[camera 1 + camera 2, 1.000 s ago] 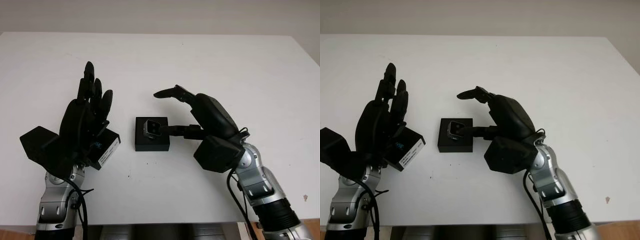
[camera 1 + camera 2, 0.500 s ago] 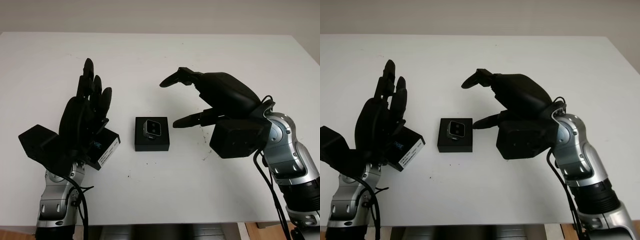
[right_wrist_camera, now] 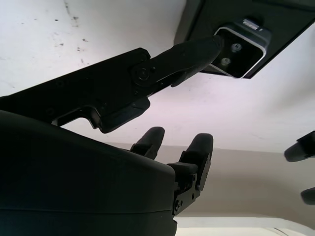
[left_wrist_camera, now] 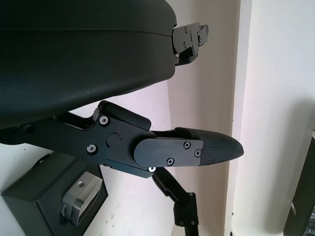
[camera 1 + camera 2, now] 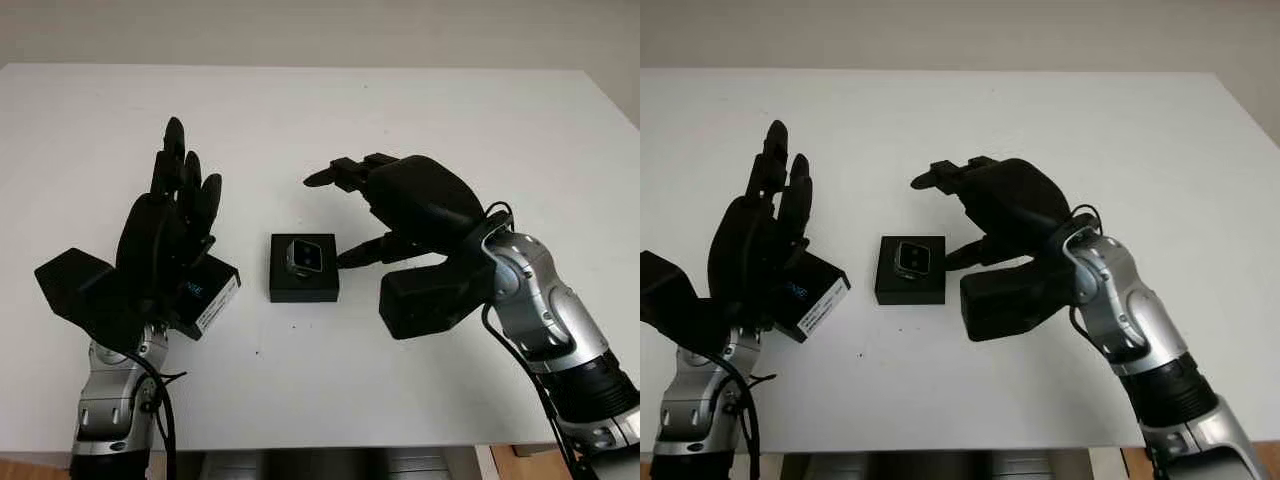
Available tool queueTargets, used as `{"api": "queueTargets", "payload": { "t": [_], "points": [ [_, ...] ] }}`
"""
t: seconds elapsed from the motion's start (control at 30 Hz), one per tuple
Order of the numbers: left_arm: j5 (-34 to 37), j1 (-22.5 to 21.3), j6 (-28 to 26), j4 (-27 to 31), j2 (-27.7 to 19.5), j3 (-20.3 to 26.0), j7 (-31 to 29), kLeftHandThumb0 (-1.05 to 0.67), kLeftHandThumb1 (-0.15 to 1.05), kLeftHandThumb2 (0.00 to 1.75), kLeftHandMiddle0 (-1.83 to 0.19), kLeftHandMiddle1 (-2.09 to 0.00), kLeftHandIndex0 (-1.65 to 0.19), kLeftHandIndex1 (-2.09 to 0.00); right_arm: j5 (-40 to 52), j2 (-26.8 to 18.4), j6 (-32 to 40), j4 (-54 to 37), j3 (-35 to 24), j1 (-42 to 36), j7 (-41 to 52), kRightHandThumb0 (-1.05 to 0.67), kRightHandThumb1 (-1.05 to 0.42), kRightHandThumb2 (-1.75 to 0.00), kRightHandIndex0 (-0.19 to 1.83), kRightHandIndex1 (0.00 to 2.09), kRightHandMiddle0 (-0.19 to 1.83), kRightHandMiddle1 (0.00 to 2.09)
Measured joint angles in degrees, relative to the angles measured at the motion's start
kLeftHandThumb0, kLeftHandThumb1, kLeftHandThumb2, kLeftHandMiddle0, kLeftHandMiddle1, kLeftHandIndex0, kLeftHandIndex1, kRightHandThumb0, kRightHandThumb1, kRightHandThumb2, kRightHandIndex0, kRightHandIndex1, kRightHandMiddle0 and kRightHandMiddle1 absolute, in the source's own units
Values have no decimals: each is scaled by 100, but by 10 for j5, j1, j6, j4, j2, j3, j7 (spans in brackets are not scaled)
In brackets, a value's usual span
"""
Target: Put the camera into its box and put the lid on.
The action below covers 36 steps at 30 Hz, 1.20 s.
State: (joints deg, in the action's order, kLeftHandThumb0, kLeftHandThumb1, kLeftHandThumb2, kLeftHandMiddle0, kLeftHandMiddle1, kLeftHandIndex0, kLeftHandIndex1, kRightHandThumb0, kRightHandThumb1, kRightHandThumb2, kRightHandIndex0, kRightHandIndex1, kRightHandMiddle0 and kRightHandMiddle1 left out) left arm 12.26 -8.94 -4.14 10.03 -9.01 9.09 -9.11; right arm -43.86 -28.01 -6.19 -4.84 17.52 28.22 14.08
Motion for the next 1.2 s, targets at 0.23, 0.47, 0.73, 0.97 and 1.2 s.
{"api": "queueTargets", "payload": {
  "t": [0.23, 0.47, 0.73, 0.97, 1.2],
  "points": [
    [0, 0, 2, 0, 0, 0, -2, -75, 105, 39, 19, 0, 19, 0, -32, 32, 9, -13, 4, -34, -42, -78, -95, -5, 6, 137, 19, 103],
    [0, 0, 2, 0, 0, 0, -6, -74, 105, 39, 19, 0, 19, 0, -69, 45, 17, -46, 11, -67, -62, -81, -100, -6, 1, 145, 16, 116],
    [0, 0, 3, 0, 0, 0, -7, -74, 105, 40, 19, 0, 19, 0, -72, 49, 28, -64, 12, -78, -55, -84, -101, -5, 6, 130, 14, 119],
    [0, 0, 4, 0, 0, -1, -8, -73, 105, 41, 19, 0, 19, 0, -99, 57, 40, -60, 17, -79, -67, -87, -102, -6, 11, 122, 20, 112],
    [0, 0, 5, 0, 0, -1, -10, -74, 105, 39, 19, 0, 19, 0, -116, 76, 61, -42, 25, -80, -87, -87, -103, -5, 12, 119, 20, 103]
  ]
}}
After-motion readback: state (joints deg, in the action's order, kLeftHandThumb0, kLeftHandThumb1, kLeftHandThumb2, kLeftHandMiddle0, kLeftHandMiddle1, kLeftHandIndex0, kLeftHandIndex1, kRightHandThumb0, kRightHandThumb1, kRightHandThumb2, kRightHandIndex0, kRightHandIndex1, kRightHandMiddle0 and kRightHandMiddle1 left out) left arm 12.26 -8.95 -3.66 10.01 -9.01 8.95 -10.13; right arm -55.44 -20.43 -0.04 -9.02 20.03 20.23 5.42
